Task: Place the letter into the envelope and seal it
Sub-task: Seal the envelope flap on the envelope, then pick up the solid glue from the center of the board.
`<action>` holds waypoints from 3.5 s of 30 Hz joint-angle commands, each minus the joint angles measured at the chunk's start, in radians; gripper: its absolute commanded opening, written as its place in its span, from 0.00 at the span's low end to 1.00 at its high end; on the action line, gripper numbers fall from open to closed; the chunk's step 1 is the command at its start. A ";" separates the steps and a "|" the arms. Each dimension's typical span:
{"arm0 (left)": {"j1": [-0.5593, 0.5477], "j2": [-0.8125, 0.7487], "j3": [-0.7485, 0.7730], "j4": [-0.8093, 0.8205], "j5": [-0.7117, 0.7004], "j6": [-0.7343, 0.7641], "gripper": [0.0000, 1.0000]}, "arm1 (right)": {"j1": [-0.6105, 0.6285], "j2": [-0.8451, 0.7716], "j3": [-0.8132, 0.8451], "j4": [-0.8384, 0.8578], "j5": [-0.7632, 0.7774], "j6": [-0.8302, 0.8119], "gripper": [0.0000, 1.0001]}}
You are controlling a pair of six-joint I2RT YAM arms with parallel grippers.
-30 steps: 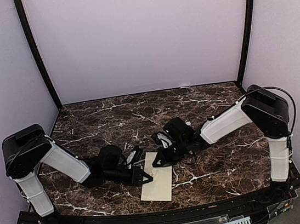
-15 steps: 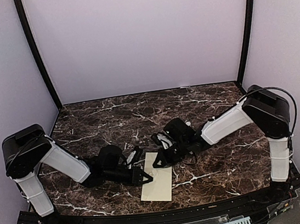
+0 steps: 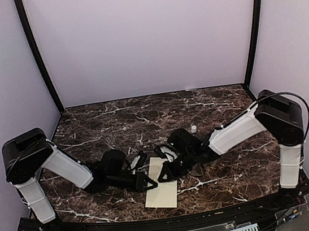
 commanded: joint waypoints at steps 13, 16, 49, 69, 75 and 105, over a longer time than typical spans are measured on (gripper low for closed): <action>-0.002 0.000 -0.011 -0.099 -0.009 0.012 0.00 | 0.017 0.014 0.017 -0.089 0.051 0.003 0.00; -0.003 0.001 -0.011 -0.102 -0.007 0.013 0.00 | -0.005 0.027 0.036 -0.090 0.068 -0.010 0.00; -0.003 0.002 0.010 -0.127 -0.012 0.016 0.00 | 0.016 -0.007 -0.013 -0.034 0.051 0.046 0.00; -0.003 -0.010 -0.001 -0.125 -0.017 0.014 0.00 | 0.053 -0.037 -0.031 -0.088 0.124 0.047 0.00; -0.003 -0.015 -0.003 -0.134 -0.017 0.018 0.00 | 0.033 -0.032 -0.034 -0.137 0.180 0.025 0.00; 0.023 -0.291 0.207 -0.389 -0.106 0.241 0.48 | -0.025 -0.346 0.029 -0.182 0.185 -0.005 0.27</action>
